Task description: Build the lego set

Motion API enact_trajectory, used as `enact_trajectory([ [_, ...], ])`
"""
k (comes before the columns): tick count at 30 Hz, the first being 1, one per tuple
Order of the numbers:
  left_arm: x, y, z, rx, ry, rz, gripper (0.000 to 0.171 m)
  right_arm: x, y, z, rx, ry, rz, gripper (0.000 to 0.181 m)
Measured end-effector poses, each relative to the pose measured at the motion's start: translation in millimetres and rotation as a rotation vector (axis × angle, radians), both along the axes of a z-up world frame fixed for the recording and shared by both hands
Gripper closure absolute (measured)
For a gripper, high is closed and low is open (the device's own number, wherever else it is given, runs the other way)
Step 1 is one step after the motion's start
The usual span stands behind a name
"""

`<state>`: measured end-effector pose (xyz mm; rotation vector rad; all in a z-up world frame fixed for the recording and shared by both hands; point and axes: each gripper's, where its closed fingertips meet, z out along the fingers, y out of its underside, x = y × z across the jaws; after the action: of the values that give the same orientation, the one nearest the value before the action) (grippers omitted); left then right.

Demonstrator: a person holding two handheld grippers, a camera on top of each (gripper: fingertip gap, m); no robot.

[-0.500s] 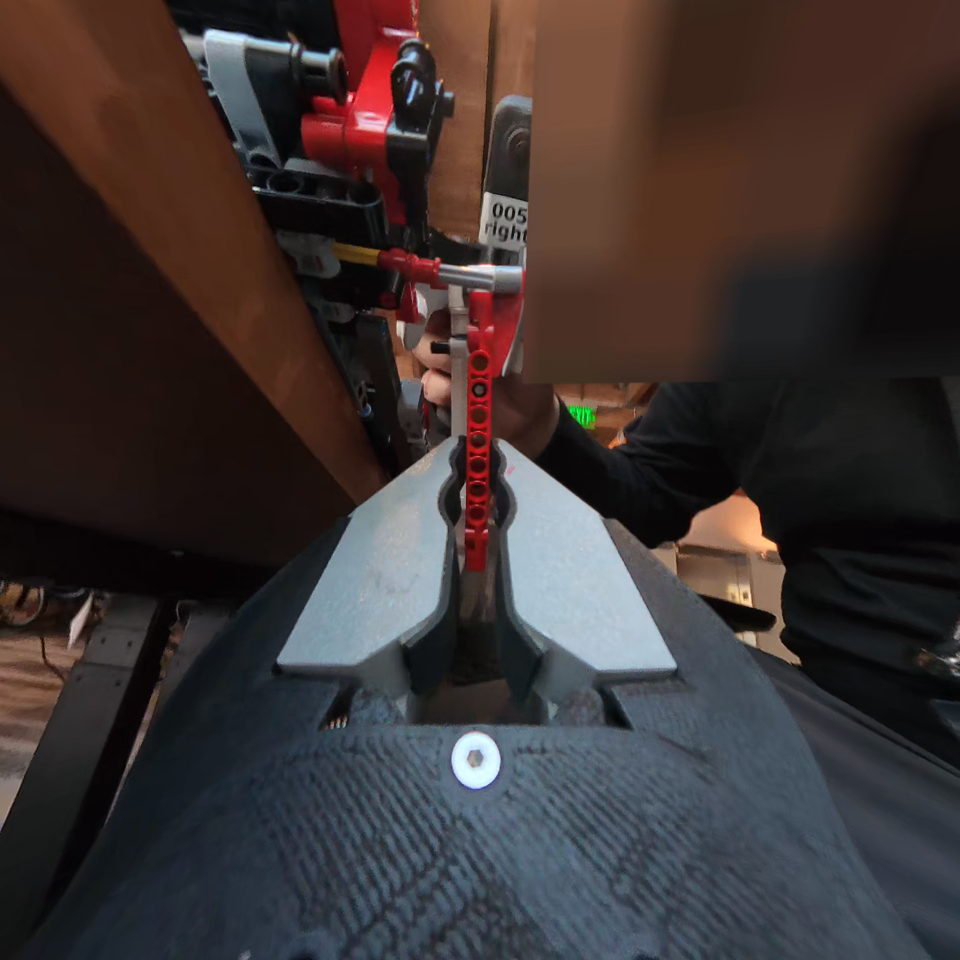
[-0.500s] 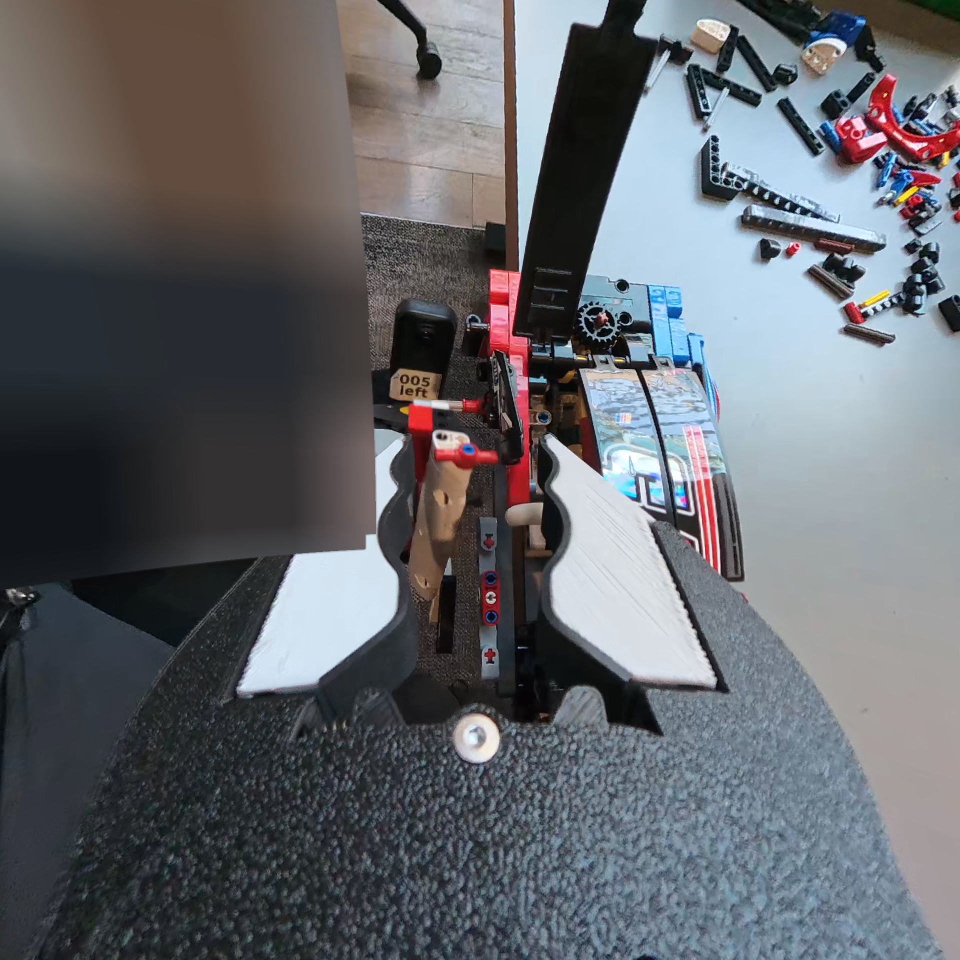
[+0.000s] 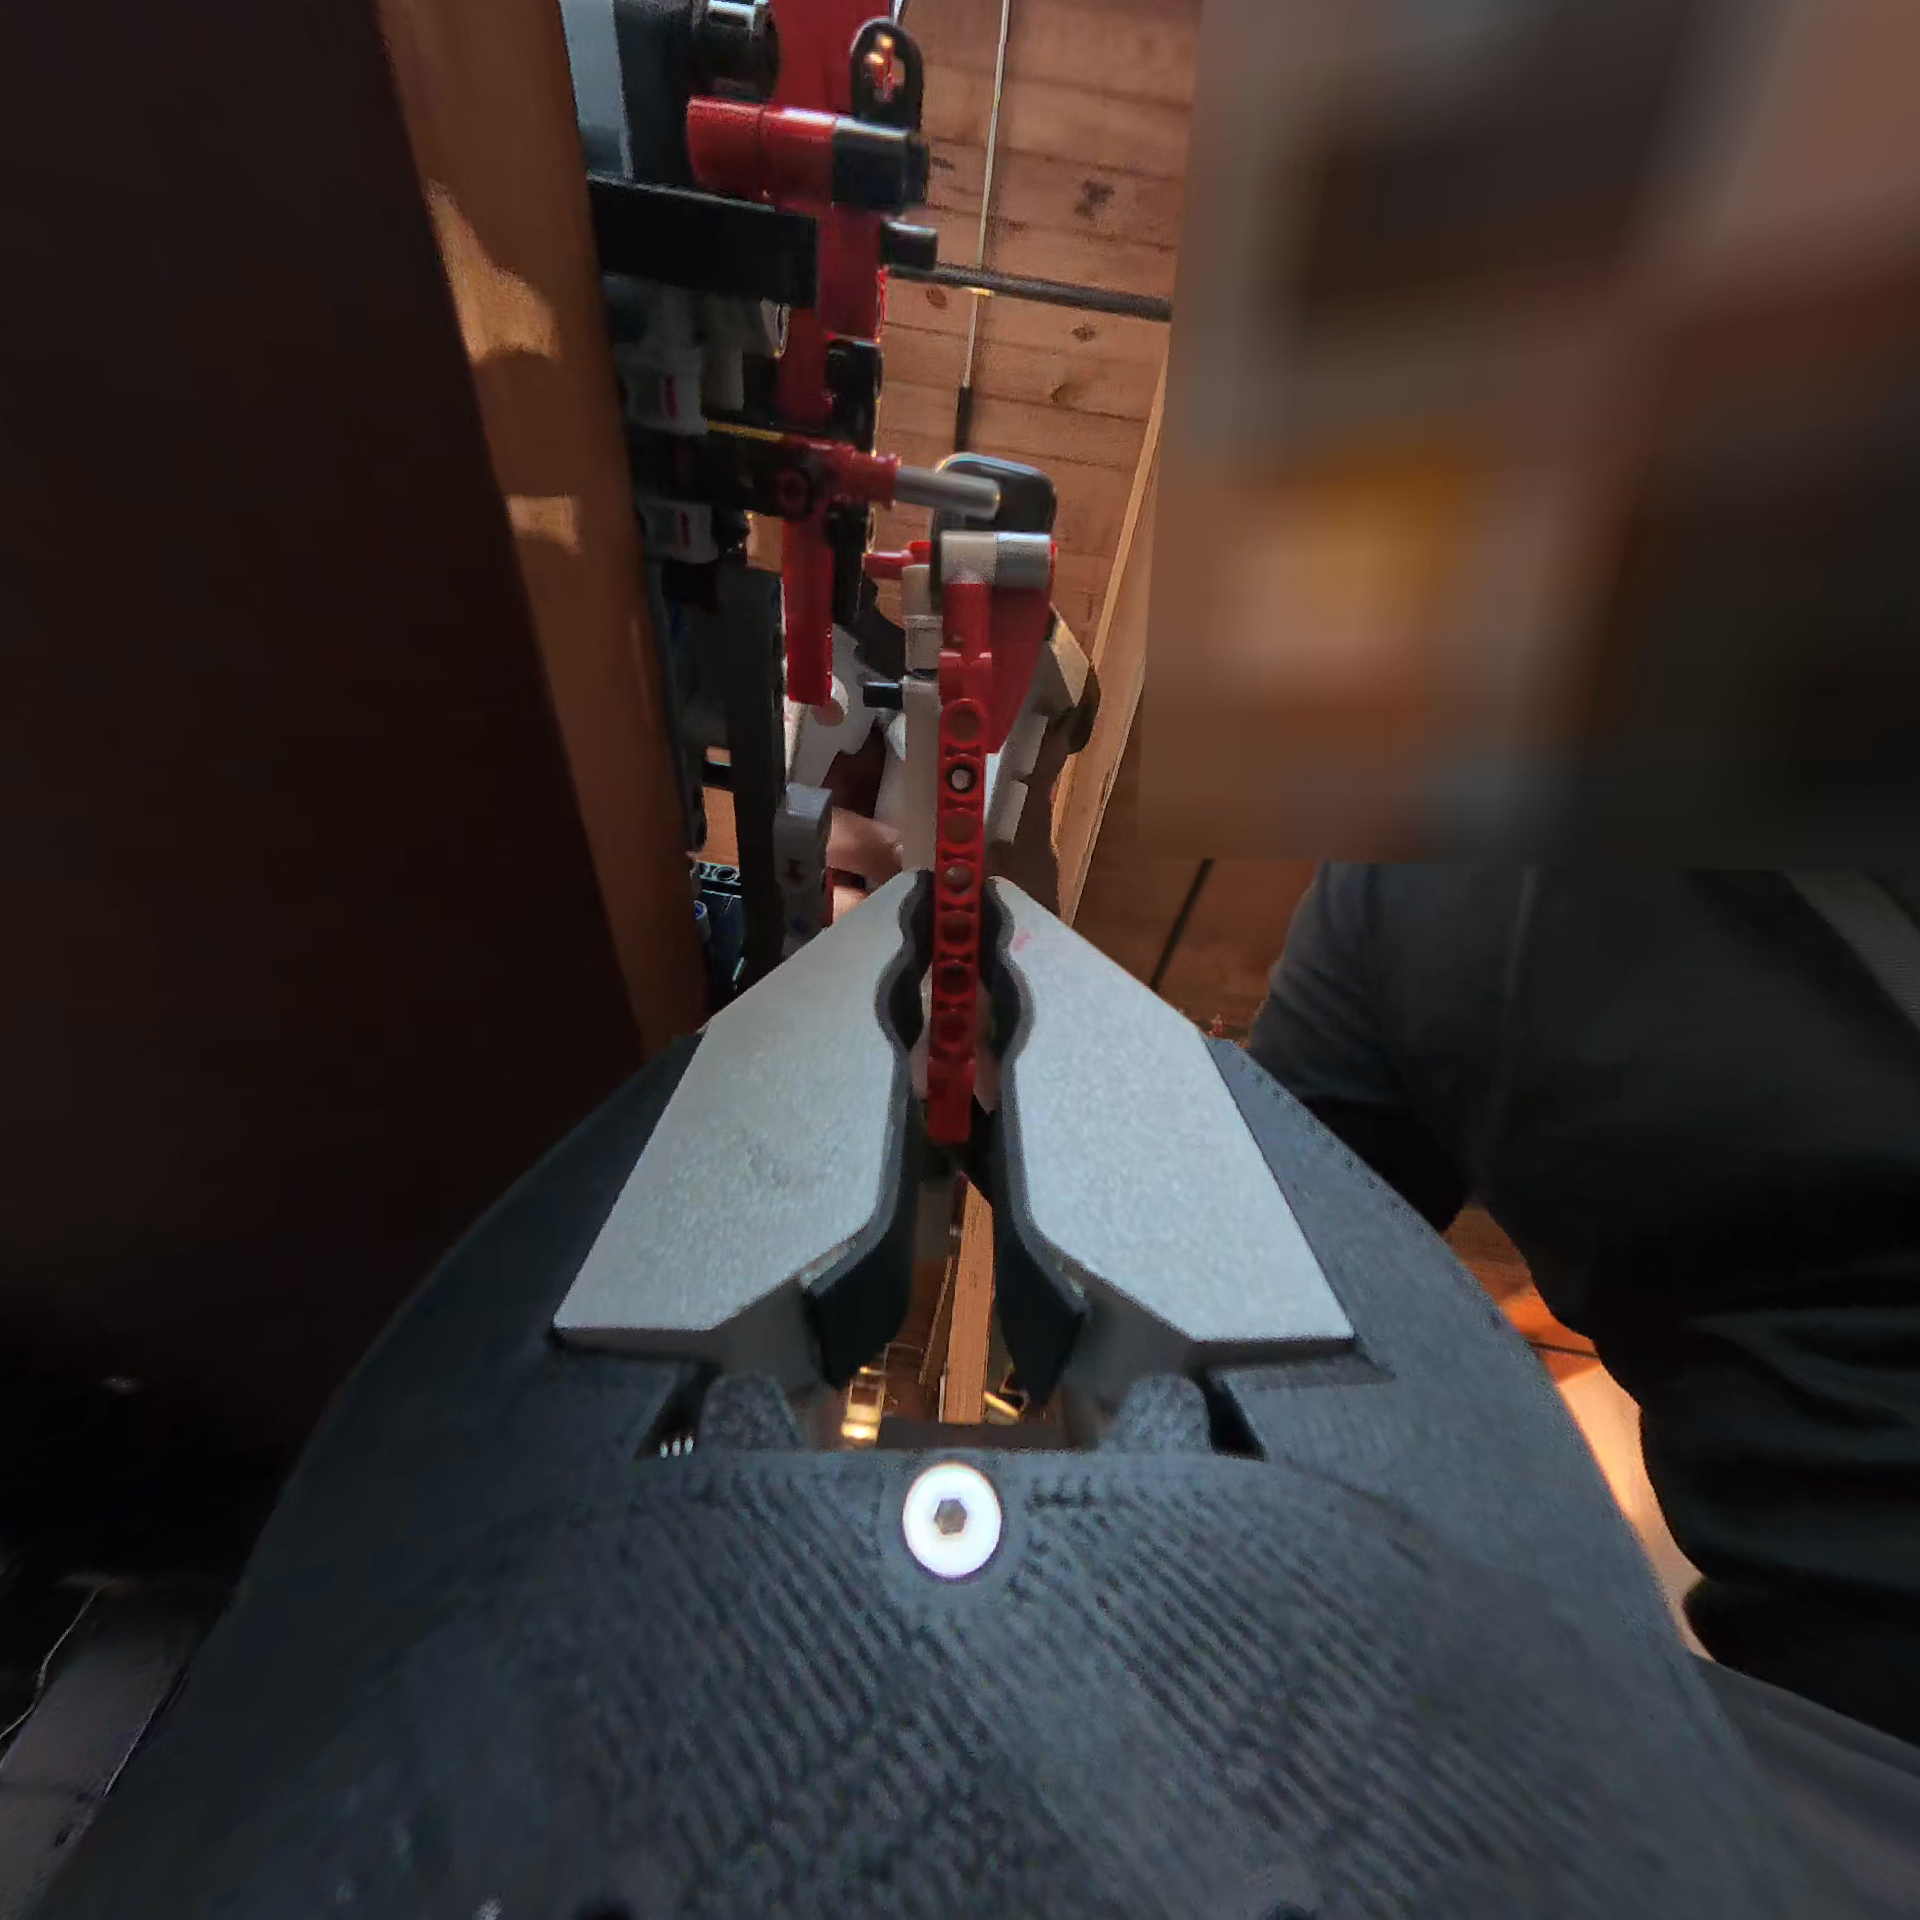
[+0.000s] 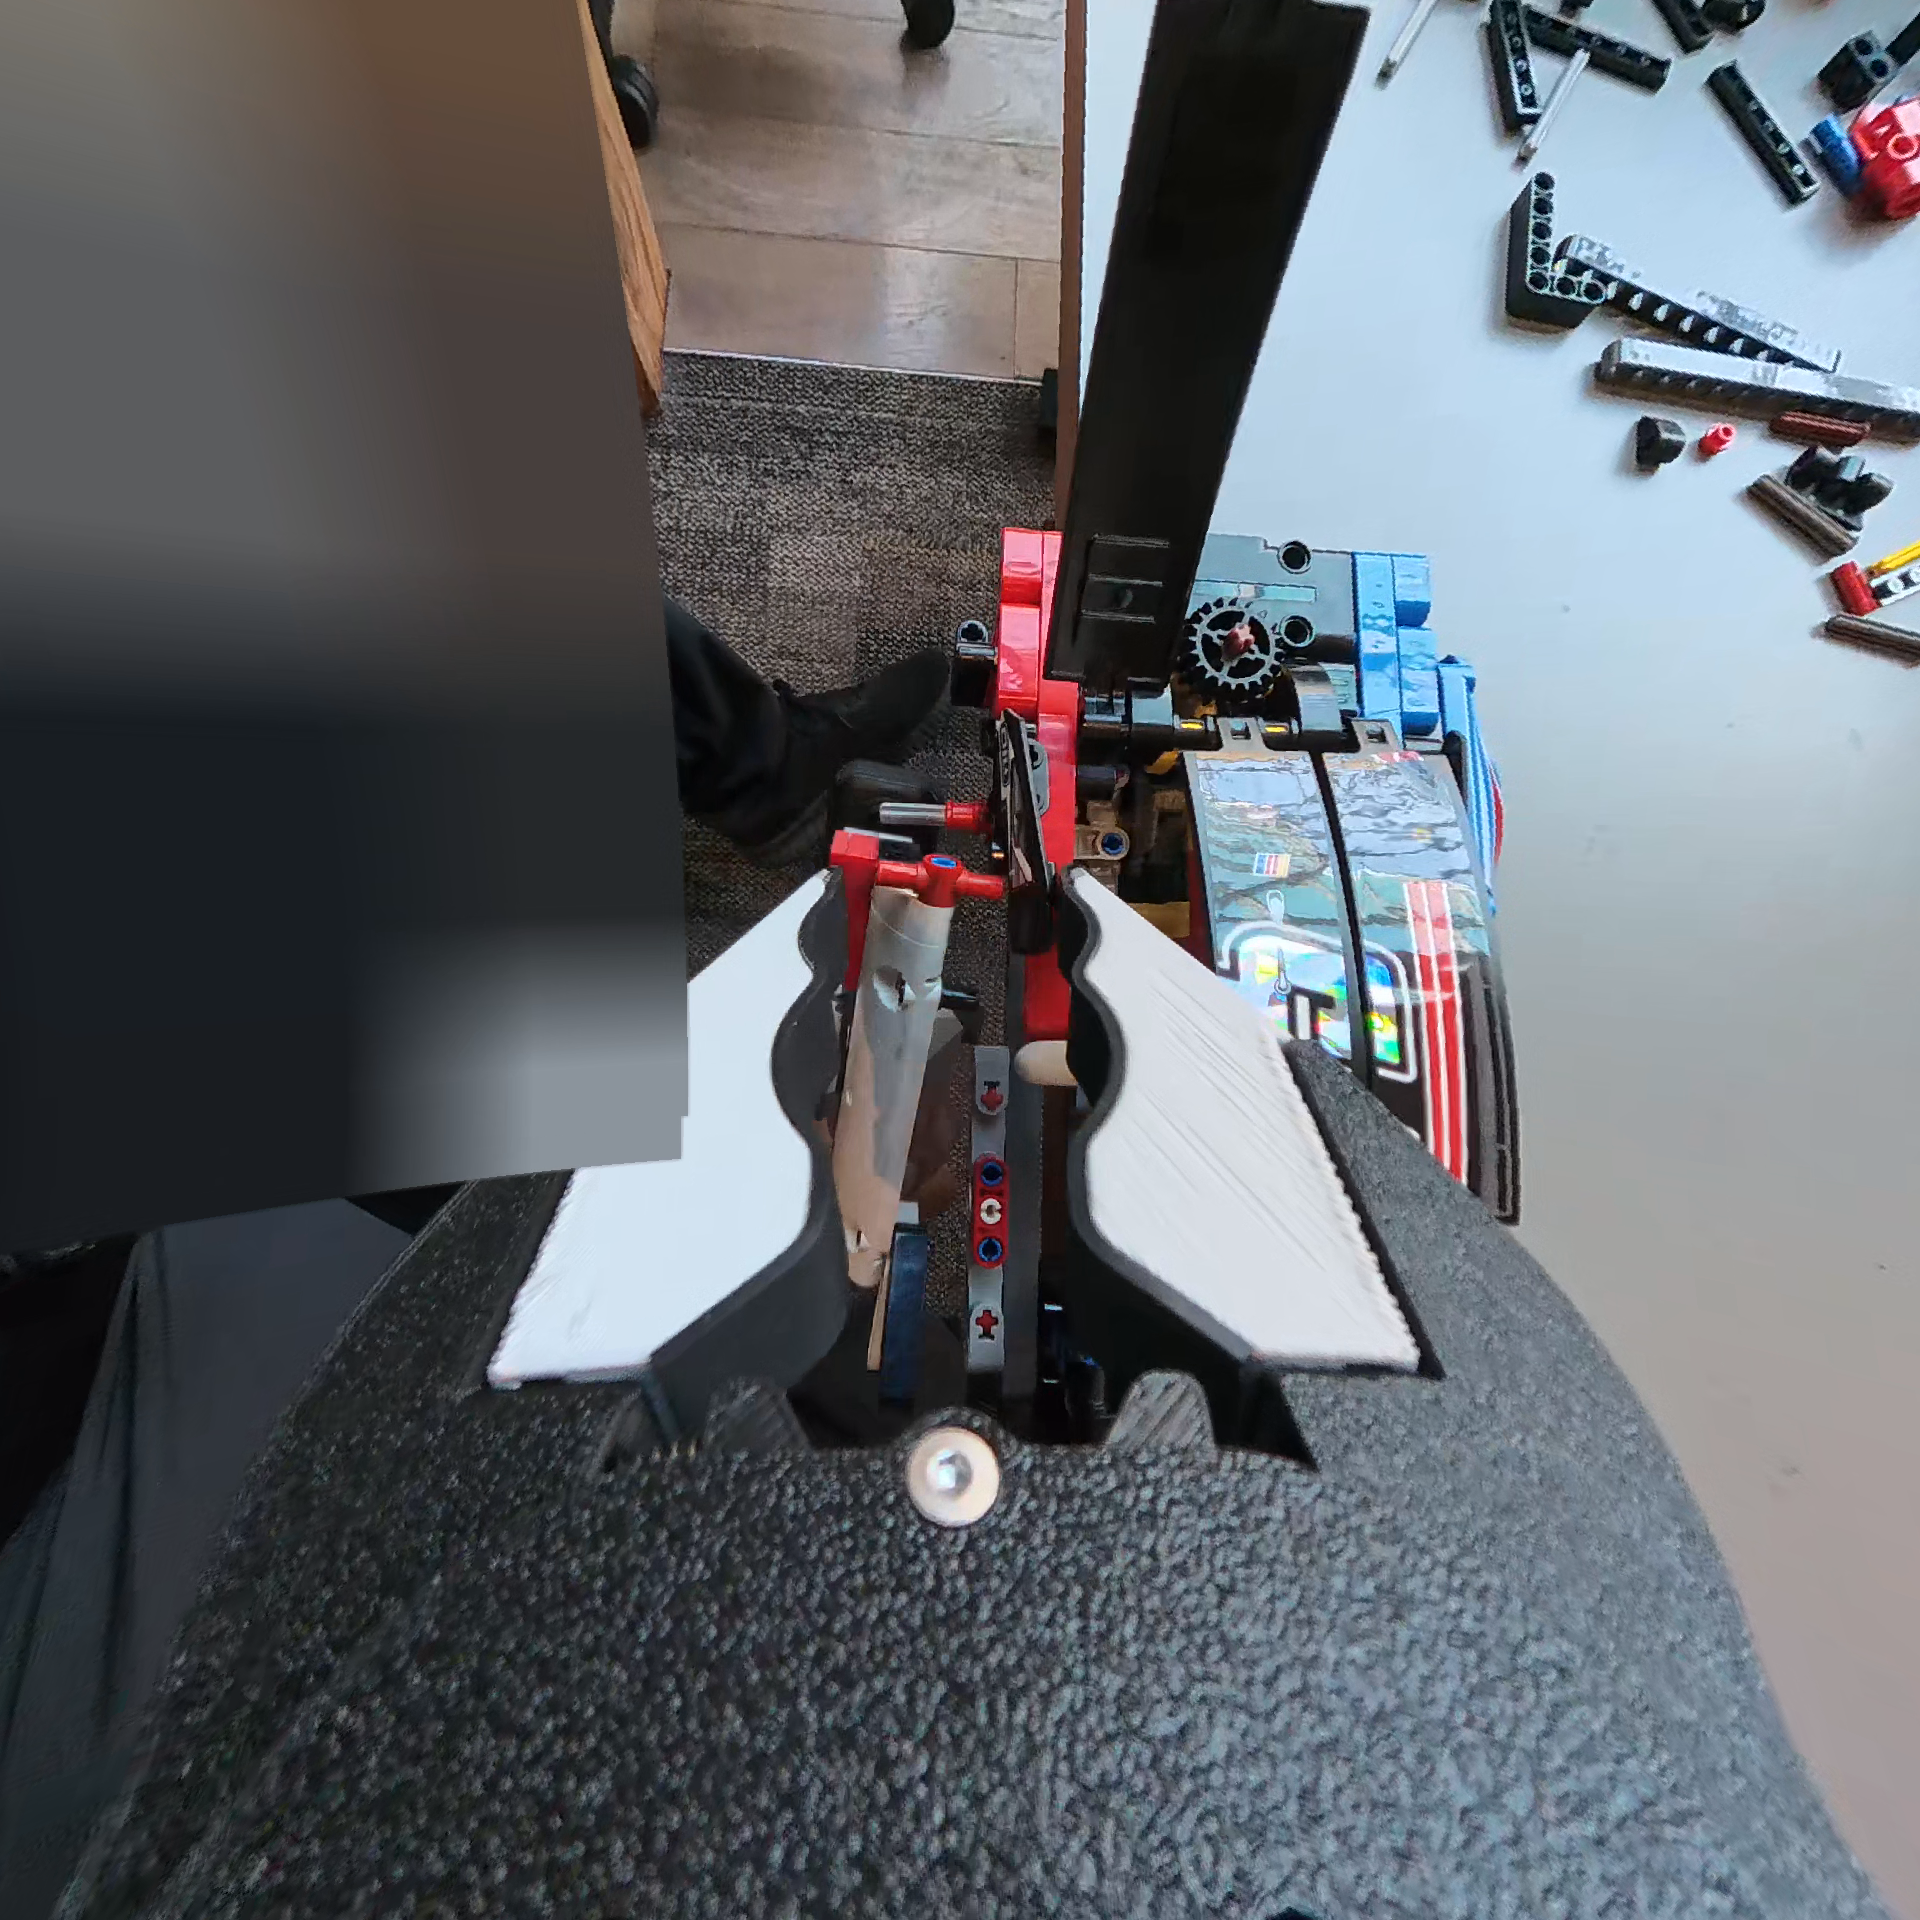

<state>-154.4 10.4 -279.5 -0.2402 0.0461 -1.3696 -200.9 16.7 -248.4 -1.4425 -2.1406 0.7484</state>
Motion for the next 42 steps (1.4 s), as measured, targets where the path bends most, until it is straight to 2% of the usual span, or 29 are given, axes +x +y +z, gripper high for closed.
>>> enact_trajectory([
  [9, -2.3, 4.6, -5.3, -0.001, -0.006, 0.035, 0.166, -2.2, 4.3, -0.7, 0.003, -0.019, -0.016, 0.152],
  [18, 4.5, 5.1, -4.4, 0.004, 0.081, 0.031, 0.166, -3.2, 3.8, 2.3, 0.019, -0.014, 0.024, 0.149],
  [23, 3.0, 5.3, -2.4, 0.004, 0.071, 0.03, 0.166, -2.1, 5.0, -5.5, 0.033, -0.048, 0.029, 0.146],
  [42, 0.2, 6.6, -2.9, 0.0, 0.039, 0.025, 0.166, -1.6, 7.3, -3.7, 0.029, -0.072, 0.027, 0.15],
])
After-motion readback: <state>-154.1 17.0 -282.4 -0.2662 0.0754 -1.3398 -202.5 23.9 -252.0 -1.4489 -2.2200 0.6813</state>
